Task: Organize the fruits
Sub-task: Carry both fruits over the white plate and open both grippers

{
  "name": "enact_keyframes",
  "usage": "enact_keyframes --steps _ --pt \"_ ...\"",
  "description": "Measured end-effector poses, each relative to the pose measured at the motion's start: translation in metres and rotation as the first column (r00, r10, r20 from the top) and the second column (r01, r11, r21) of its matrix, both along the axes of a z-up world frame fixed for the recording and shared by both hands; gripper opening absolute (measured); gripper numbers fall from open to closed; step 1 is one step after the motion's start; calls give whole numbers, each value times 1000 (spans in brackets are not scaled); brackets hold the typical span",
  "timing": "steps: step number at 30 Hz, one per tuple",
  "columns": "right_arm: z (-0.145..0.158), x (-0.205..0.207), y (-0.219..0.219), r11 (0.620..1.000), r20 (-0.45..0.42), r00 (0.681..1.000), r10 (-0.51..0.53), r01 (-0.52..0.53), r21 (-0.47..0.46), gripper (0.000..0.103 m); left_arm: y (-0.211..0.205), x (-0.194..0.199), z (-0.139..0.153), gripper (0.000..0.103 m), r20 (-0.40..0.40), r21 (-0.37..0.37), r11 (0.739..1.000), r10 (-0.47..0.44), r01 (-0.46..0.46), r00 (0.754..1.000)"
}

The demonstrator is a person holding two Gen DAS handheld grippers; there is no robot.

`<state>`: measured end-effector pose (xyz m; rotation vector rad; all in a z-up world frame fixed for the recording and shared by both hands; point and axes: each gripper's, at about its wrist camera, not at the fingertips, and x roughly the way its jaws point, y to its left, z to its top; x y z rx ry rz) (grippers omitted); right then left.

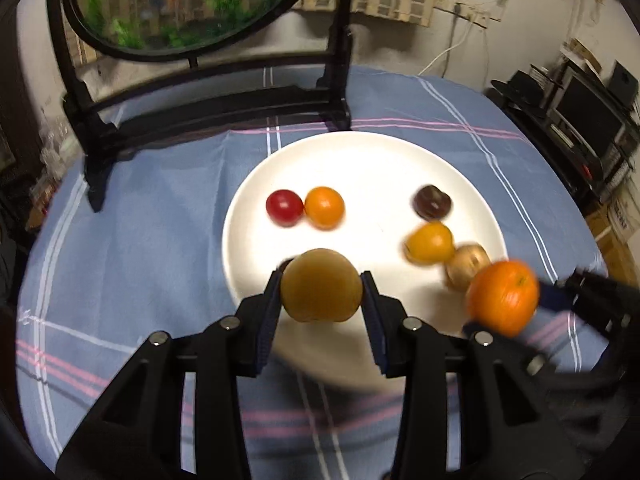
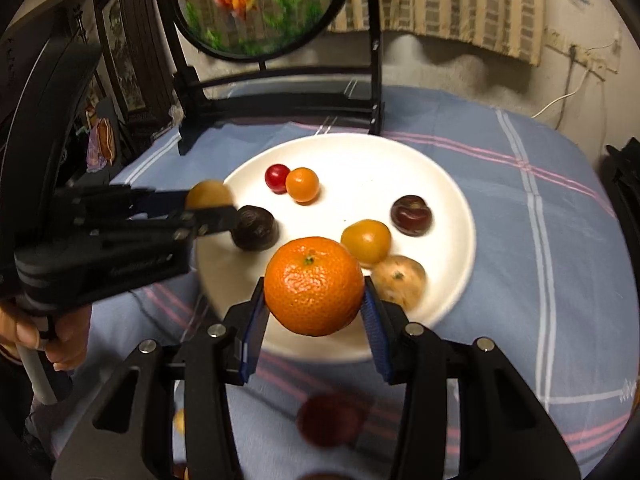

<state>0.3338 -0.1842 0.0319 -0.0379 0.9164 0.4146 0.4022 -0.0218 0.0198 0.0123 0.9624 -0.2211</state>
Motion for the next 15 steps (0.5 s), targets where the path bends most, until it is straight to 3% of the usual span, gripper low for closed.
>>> enact_keyframes --steps 7,10,12,13,14,15 --pt "-23 42 10 999 -37 999 -1 0 -37 45 4 40 -23 40 -36 10 999 50 -50 998" --pt "-21 49 15 999 -6 1000 0 -1 -44 46 3 49 -30 40 -31 11 998 67 -67 997" --pt "-19 56 17 998 -7 1000 -20 20 -54 51 4 51 -33 54 -34 -4 996 84 -84 996" --pt "-18 58 17 998 -9 999 -34 33 -55 53 4 51 -32 68 -26 1 995 103 -103 994" --pt "-16 59 17 998 -6 999 -42 42 -54 59 5 49 -30 75 -13 8 994 110 -110 994" --pt "-12 58 14 997 15 998 -56 57 -43 61 4 46 -26 76 5 14 994 112 -112 994"
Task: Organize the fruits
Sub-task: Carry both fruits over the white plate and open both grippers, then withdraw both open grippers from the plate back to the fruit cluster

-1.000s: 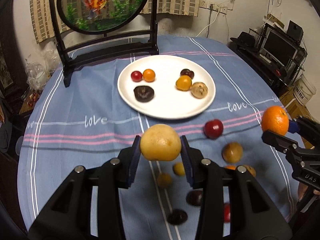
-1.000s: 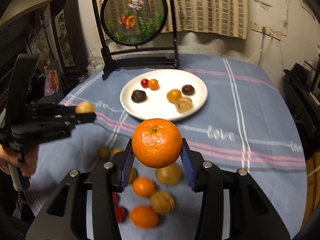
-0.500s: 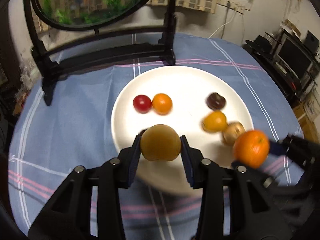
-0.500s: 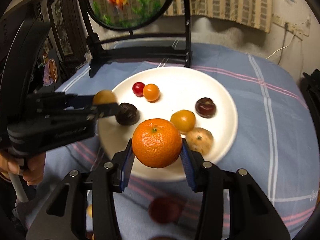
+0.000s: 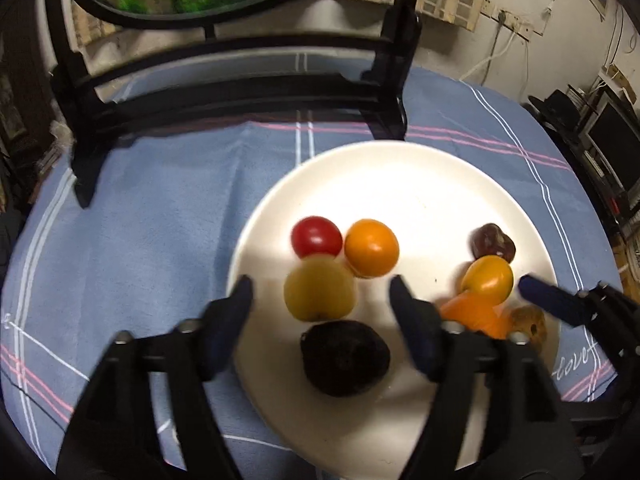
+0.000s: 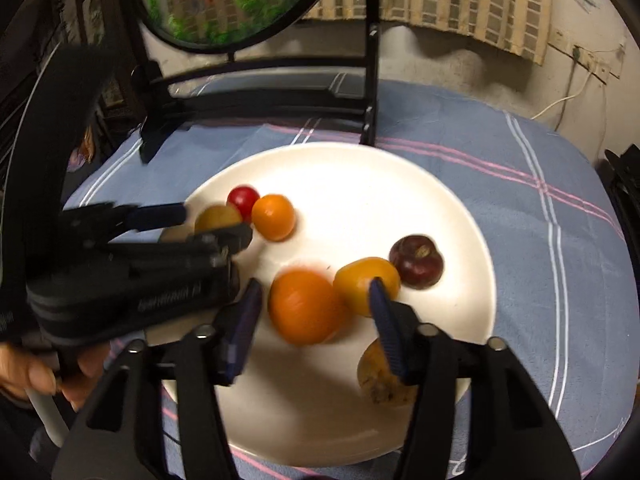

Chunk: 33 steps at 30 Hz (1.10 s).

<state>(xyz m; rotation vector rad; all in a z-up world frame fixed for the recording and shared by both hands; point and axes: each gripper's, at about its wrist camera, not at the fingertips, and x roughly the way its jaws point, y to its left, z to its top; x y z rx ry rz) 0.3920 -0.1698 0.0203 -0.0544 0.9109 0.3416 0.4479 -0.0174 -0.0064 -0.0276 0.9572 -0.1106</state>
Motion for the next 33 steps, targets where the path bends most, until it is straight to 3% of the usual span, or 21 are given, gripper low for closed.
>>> enact_keyframes --steps 5,11,17,29,31,33 --pt "14 -17 -17 999 29 999 -24 23 37 61 0 -19 19 81 33 30 1000 -4 3 999" --pt "32 -63 -42 994 60 997 -53 47 101 63 -10 -75 45 89 141 152 988 -59 37 988" --pt "42 -116 -61 988 92 992 -84 71 138 63 -16 -139 63 90 205 154 987 -83 52 975" --pt "42 -213 -81 985 105 988 -113 98 145 66 -20 -222 77 92 209 124 988 -119 95 971" --pt "42 -228 -84 982 109 986 -126 109 151 68 -19 -235 76 92 206 117 988 -121 99 971" --pt "41 -242 -84 981 105 986 -133 115 157 76 -16 -246 72 92 195 107 989 -117 98 974"
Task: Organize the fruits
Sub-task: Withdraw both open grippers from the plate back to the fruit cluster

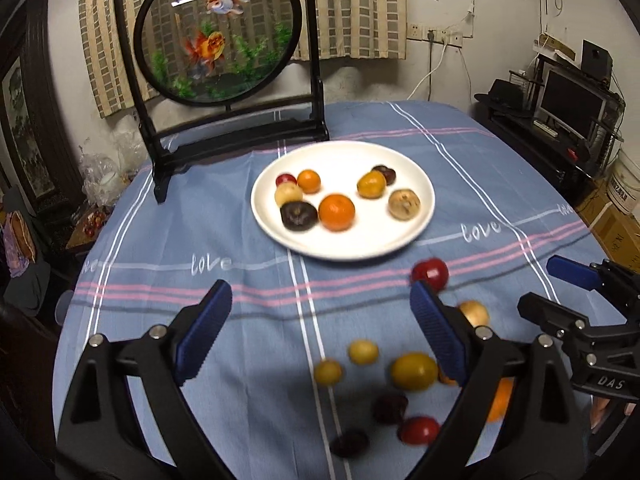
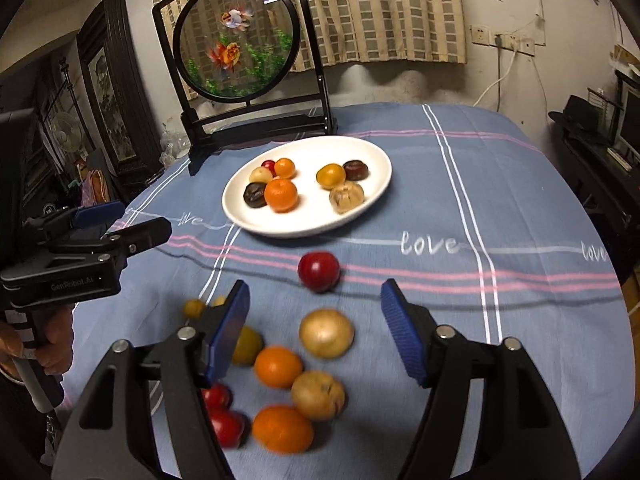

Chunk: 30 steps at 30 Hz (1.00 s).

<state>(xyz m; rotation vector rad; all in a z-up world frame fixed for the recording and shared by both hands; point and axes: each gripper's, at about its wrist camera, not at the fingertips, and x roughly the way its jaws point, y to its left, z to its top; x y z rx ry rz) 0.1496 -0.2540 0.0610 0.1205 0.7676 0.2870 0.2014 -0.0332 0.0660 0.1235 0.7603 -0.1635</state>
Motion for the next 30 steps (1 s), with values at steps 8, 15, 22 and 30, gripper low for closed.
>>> enact_keyframes --steps 8,15,22,30 --pt "-12 -56 2 1000 46 999 -11 12 -14 84 19 -46 -32 92 -77 -27 999 26 -29 997" --pt "-27 -82 -5 1000 7 1000 -9 9 22 89 28 -68 -66 92 -133 14 999 52 -51 990" --pt "-38 -91 -5 1000 -7 1000 4 -4 9 89 26 -71 -91 92 -186 32 999 36 -30 982" --pt "-49 -89 -2 998 -55 997 48 -46 35 89 18 -66 -100 92 -182 39 999 8 -1 983"
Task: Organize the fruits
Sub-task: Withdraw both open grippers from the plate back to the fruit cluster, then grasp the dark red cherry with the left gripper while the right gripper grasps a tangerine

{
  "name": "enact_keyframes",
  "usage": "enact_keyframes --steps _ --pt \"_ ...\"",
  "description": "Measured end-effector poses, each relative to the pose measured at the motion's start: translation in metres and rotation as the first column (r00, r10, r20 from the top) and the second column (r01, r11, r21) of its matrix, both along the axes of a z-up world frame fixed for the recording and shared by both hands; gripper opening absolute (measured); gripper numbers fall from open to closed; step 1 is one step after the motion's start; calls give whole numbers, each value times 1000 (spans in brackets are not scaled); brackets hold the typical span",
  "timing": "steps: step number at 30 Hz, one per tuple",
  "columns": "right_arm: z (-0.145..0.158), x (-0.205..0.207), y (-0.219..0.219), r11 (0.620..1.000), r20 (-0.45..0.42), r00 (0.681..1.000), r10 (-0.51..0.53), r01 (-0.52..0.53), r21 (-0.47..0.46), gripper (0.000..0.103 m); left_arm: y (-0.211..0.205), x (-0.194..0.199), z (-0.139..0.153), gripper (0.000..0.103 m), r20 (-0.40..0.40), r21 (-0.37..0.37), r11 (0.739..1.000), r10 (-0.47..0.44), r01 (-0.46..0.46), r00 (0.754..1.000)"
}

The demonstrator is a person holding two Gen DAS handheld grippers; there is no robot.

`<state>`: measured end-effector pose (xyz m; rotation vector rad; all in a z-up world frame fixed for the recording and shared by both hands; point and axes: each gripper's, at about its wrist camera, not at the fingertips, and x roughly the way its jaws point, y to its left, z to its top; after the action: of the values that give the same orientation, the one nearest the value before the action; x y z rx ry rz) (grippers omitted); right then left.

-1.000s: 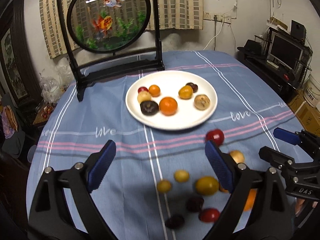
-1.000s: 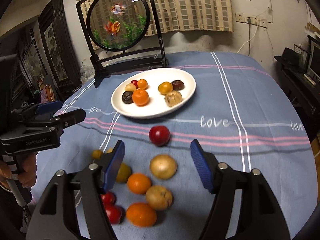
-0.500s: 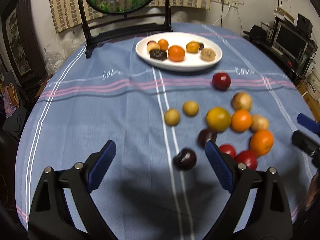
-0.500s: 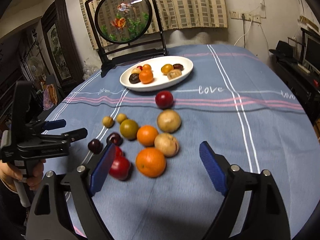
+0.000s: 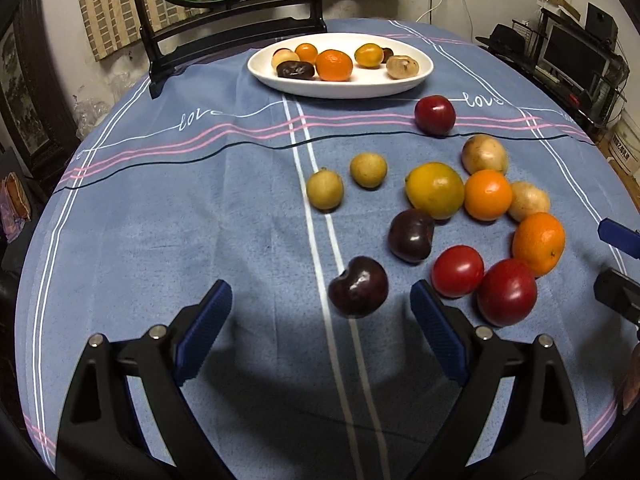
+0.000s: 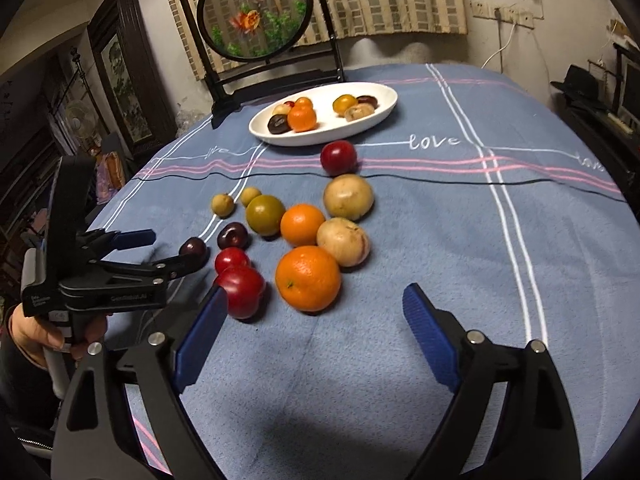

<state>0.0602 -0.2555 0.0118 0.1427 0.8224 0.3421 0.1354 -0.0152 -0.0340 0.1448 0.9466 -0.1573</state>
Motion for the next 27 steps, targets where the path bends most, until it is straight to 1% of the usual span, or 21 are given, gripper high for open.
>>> enact_keyframes --steps 4,6,8,9,10,12,13,15,19,22,27 --pt "-1 1 0 1000 -1 1000 2 -2 0 89 -3 2 -4 90 -5 3 1000 1 -1 1000" --pt "-4 3 2 1000 -15 1000 9 -9 -6 89 -5 3 -7 83 4 8 1000 -3 3 1000" --pt "-5 3 3 1000 -23 1000 15 -15 -15 89 -6 4 -11 71 -4 2 1000 -16 16 1000" --pt "-6 3 4 1000 -26 999 19 -19 -21 89 -6 4 -12 68 -10 -8 1000 -23 23 1000" --pt "-6 4 4 1000 -28 999 21 -21 -23 89 -6 4 -11 63 -12 -29 999 -24 24 1000" --pt "-7 4 5 999 -34 999 24 -25 -28 89 -5 5 -11 57 -19 -58 998 -28 27 999" --pt "-8 5 5 999 -38 999 24 -25 -33 89 -5 5 -11 56 -18 -59 998 -29 28 999" --pt "-8 6 6 999 -48 999 24 -26 -42 89 -5 4 -11 51 -18 -67 997 -32 31 999" --pt "-7 9 6 998 -53 998 16 -20 -60 89 -3 1 -9 34 -10 -106 994 -36 35 999" --pt "-7 13 4 998 -59 998 -9 6 -66 89 -2 -3 -6 33 8 -109 994 -26 27 1000" --pt "-8 17 2 995 -66 997 -38 32 -96 89 0 -5 -6 33 9 -116 993 -29 30 1000"
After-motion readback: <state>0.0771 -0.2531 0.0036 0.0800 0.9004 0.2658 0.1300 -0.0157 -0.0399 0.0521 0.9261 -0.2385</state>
